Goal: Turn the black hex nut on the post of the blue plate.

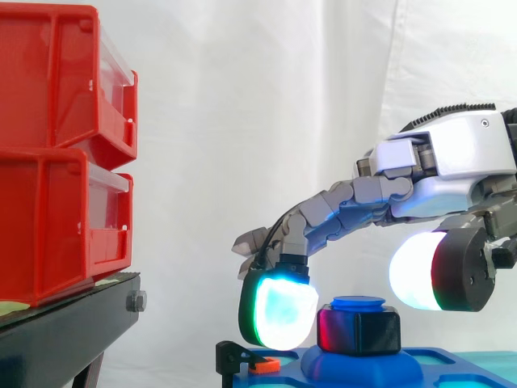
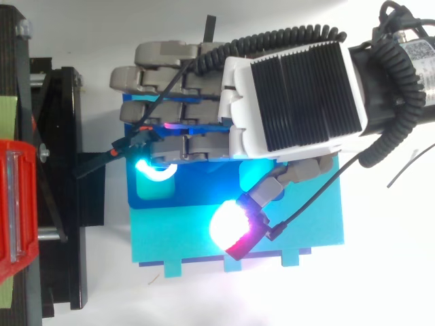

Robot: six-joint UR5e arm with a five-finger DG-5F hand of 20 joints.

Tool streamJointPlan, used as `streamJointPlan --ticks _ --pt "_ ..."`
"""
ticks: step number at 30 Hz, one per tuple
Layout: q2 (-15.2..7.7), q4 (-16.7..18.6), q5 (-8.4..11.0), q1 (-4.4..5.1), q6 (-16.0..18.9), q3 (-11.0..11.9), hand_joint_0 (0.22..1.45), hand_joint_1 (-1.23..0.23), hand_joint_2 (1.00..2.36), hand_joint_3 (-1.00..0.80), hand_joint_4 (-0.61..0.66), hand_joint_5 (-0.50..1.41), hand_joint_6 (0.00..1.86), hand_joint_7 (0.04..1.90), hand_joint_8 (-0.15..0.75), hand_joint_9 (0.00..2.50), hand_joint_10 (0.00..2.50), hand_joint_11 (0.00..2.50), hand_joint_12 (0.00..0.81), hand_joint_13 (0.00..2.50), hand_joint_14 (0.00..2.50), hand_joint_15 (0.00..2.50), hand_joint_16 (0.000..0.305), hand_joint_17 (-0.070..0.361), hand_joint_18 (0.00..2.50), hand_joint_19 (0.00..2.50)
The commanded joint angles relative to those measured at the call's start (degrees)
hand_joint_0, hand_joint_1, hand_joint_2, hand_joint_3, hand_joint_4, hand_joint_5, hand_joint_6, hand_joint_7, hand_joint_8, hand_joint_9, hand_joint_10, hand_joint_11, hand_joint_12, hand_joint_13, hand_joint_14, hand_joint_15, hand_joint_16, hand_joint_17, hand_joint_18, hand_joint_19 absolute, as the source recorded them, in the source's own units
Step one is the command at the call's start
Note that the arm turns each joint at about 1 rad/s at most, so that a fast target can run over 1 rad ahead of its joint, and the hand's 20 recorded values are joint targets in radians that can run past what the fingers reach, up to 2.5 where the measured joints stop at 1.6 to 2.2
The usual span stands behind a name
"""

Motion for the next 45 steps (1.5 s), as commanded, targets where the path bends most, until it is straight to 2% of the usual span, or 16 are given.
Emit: streamJointPlan --ticks 1,28,45 --pt "-0.1 -0.1 -0.06 -0.17 0.0 -0.1 0.46 -0.40 1.00 -0.50 0.21 -0.18 0.50 0.90 0.272 0.30 0.00 0.00 0.396 0.05 0.00 0.00 0.060 0.135 0.00 0.11" --pt "-0.1 -0.7 -0.76 -0.87 -1.0 -0.1 0.46 -0.45 1.00 -0.50 0.21 -0.18 0.50 0.96 0.271 0.30 0.00 0.02 0.393 0.06 0.00 0.00 0.060 0.134 0.00 0.10" --pt "0.0 -1.0 -1.20 -1.75 -1.3 -0.1 0.46 -0.46 1.00 -0.50 0.21 -0.18 0.50 0.97 0.271 0.30 0.00 0.01 0.393 0.06 0.00 0.00 0.059 0.134 0.00 0.11"
